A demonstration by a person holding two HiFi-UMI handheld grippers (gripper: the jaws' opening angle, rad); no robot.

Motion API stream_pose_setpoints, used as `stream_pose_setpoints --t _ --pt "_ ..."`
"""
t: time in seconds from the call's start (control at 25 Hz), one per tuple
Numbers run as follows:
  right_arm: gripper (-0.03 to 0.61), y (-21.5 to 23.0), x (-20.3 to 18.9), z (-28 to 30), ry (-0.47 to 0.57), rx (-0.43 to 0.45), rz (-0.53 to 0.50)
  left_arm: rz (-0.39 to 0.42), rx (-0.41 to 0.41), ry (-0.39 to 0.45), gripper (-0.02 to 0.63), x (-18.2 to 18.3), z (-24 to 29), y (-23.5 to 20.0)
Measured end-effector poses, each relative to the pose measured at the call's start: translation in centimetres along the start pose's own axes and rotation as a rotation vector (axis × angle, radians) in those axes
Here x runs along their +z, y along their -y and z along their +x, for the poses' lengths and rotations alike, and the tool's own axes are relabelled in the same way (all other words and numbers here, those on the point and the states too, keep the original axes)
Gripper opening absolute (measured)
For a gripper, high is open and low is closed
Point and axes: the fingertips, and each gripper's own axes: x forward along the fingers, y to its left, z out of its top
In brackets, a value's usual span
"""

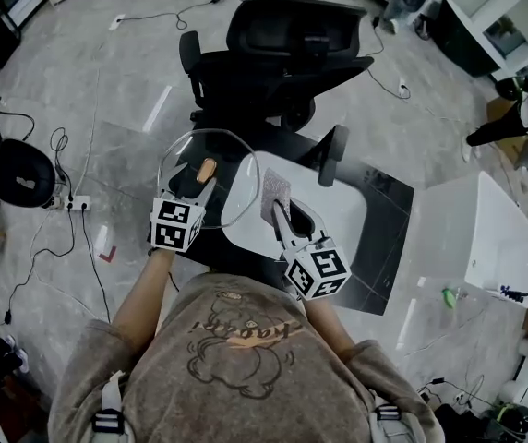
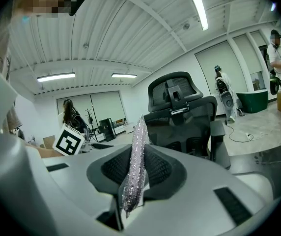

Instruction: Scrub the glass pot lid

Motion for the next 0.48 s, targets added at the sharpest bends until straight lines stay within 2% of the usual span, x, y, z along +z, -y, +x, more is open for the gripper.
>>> stream_pose_setpoints --t 0.28,0.48 --pt "0.084 1.5 0.2 -0.3 0.006 -0.032 0.014 0.025 0.009 -0.159 0.256 -5.0 6.4 -1.3" --pt "0.084 2.4 0.2 -0.4 0.005 -0.045 0.014 -0.042 0.025 -0.225 0.256 -7.8 8.9 -2.2"
